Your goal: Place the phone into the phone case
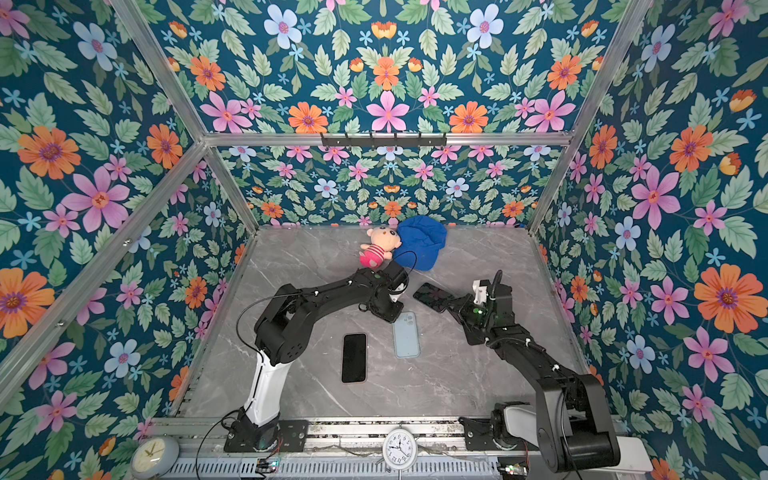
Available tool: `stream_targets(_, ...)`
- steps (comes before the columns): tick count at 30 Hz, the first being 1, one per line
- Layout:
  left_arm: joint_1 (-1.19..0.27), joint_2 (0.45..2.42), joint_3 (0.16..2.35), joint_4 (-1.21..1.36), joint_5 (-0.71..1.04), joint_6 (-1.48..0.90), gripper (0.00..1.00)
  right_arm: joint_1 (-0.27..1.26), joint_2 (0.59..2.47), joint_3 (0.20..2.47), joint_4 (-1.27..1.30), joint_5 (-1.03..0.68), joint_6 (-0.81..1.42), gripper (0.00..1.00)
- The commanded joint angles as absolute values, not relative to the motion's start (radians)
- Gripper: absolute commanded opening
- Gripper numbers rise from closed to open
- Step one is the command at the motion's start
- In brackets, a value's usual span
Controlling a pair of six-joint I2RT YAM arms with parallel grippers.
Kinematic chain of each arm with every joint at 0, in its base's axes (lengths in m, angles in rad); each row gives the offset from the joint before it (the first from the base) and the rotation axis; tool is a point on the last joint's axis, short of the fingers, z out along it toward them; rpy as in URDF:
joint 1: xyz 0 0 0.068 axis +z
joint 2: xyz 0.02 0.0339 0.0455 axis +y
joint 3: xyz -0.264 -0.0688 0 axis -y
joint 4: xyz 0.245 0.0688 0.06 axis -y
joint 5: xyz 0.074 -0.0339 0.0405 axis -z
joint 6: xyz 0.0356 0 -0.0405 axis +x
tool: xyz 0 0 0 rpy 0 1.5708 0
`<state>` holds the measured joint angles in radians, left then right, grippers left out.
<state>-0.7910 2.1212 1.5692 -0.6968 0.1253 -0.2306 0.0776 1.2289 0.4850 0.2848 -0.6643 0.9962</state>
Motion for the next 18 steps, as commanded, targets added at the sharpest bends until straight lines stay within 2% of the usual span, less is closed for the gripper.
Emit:
stream_targets(1,-0.775,2.093,1.517,-0.677,0.117,-0.263,0.3,0.08,1.229,0.484,0.315,-0.71,0.997,0.0)
stream_targets(9,-0.766,2.021,1.42,-0.633,0.15,-0.337,0.27,0.098,1.232,0.493,0.305,-0.735,0.994,0.0)
stream_targets(18,-0.767,1.892,1.212,-0.506,0.222,-0.497,0.25,0.155,1.209,0.498,0.268,-0.758,1.004,0.0)
